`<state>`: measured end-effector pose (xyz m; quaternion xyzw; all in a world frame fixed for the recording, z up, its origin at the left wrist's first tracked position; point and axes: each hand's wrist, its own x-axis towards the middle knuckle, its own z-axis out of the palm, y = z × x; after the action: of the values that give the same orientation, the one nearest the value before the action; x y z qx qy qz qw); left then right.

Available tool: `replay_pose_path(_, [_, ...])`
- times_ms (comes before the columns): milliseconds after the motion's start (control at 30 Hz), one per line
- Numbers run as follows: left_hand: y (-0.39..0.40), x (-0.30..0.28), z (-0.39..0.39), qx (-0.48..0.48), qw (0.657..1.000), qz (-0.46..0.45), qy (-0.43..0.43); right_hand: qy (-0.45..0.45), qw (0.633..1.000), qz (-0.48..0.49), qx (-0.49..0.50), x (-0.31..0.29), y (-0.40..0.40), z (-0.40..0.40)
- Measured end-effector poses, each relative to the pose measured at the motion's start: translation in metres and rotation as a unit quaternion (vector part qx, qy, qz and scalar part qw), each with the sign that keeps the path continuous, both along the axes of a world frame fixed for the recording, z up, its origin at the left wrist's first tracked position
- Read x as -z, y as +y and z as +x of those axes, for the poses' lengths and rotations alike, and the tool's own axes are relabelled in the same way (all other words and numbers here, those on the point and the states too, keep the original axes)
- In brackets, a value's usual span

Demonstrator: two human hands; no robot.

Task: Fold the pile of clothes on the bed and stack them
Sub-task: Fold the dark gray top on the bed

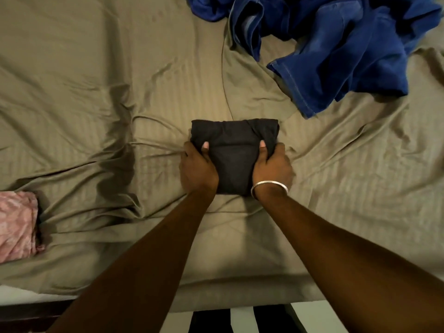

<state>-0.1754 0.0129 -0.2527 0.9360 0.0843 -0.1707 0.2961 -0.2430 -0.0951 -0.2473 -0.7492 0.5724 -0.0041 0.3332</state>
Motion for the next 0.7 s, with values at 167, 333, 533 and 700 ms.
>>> replay_pose_path(167, [0.013, 0.006, -0.006, 0.0, 1.0, -0.012, -0.022, -0.1, 0.993, 0.034, 0.048, -0.004, -0.003, -0.008])
replay_pose_path(333, [0.012, 0.019, -0.003, 0.031, 0.999, 0.045, 0.0, -0.104, 0.994, 0.037, -0.006, -0.005, -0.027, 0.031])
replay_pose_path(533, [0.017, 0.028, 0.001, 0.042, 0.999, 0.028, 0.015, -0.104, 0.982, 0.158, 0.026, 0.002, -0.061, 0.057])
replay_pose_path(700, [0.016, 0.031, 0.002, 0.035, 0.999, 0.017, 0.016, -0.106, 0.986, 0.109, 0.073, -0.001, -0.053, 0.041])
